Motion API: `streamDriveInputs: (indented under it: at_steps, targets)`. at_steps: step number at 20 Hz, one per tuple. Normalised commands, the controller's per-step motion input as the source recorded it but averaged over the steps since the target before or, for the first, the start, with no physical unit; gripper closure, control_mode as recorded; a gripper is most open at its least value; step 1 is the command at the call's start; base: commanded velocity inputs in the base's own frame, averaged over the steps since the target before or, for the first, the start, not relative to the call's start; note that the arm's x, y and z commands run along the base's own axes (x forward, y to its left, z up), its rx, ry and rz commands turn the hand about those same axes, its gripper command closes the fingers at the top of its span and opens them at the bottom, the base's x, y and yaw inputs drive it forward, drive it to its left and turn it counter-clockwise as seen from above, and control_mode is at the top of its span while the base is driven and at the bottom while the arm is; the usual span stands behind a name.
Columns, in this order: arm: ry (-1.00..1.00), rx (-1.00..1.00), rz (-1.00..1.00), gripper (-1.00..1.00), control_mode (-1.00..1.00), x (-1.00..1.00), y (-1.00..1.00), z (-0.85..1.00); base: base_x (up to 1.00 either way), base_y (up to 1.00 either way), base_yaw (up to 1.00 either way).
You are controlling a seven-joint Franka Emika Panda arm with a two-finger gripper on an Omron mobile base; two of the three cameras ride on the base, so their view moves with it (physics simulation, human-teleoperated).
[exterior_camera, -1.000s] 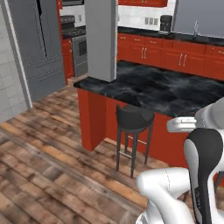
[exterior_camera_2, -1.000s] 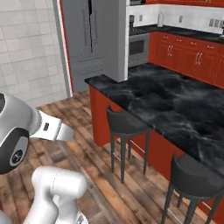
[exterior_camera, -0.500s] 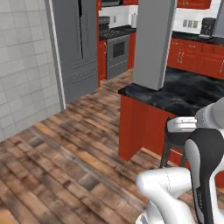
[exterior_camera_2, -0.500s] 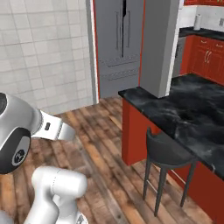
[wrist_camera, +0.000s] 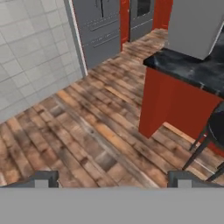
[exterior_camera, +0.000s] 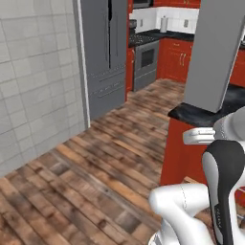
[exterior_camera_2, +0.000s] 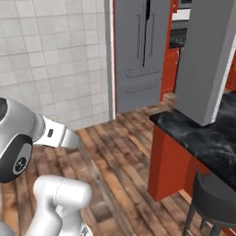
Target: Move the hot dog bun to the plate on the dining table and place the condiment next to that plate. Then navigate to the fridge and take the sausage and place it on the plate as well.
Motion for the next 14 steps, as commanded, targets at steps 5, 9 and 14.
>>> streamDriveInputs:
  at_steps: [5, 9, 14]
  targets:
    - [0.00, 0.00, 0.00, -1.00, 1.00, 0.00, 0.00, 0.00, 1.00, 0.56, -0.04]
    - [0.00, 0.00, 0.00, -1.00, 1.00, 0.00, 0.00, 0.00, 1.00, 0.55, -0.19]
    - [0.00, 0.00, 0.00, -1.00, 1.00, 0.00, 0.00, 0.00, 1.00, 0.55, -0.33]
